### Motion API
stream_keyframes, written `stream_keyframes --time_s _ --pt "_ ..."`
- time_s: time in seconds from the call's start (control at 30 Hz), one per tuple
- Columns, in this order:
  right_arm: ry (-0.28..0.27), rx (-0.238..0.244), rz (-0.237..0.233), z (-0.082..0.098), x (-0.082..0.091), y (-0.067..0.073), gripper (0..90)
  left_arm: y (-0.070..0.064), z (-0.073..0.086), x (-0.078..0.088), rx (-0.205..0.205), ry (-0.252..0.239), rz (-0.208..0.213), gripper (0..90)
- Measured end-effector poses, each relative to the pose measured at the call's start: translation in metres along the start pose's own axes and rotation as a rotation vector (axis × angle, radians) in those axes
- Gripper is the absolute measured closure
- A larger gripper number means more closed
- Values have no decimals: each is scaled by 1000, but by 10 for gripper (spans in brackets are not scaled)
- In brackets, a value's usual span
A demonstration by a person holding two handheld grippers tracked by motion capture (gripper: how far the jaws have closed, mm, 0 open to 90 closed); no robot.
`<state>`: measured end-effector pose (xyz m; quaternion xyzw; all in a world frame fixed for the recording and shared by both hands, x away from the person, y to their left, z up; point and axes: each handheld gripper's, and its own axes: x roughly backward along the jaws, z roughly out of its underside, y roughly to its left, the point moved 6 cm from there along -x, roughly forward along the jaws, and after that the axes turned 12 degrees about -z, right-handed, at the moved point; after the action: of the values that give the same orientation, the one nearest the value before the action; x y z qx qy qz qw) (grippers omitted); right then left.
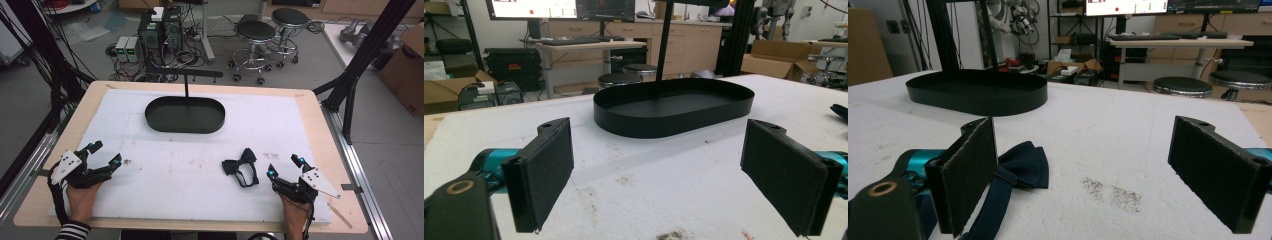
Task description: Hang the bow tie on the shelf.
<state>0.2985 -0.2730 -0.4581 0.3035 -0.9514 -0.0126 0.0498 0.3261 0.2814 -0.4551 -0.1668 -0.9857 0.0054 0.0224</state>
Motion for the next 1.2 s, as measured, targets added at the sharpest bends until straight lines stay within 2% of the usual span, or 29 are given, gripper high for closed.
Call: stream_keyframes --time_s 0.77,0.9,0.97,1.0,1.1,1.17,1.2 --pt "8 3 -20 0 -1 1 113 0 0 -1 -9 6 -6 140" --pt "40 -10 -26 0 -4 -1 113 0 0 -1 -8 9 -4 140" --pt "48 0 -25 -1 -6 -1 113 0 0 -1 -9 7 -6 140" --pt "69 13 -24 -3 -8 0 114 0 0 -1 -10 8 -6 140" --pt "83 13 -40 -6 -12 2 114 0 0 -1 -9 8 -6 141" --pt "131 28 -59 -13 -20 6 114 -1 0 -1 -11 8 -6 140" --pt "131 28 -59 -13 -20 6 114 -1 0 -1 -11 8 -6 140"
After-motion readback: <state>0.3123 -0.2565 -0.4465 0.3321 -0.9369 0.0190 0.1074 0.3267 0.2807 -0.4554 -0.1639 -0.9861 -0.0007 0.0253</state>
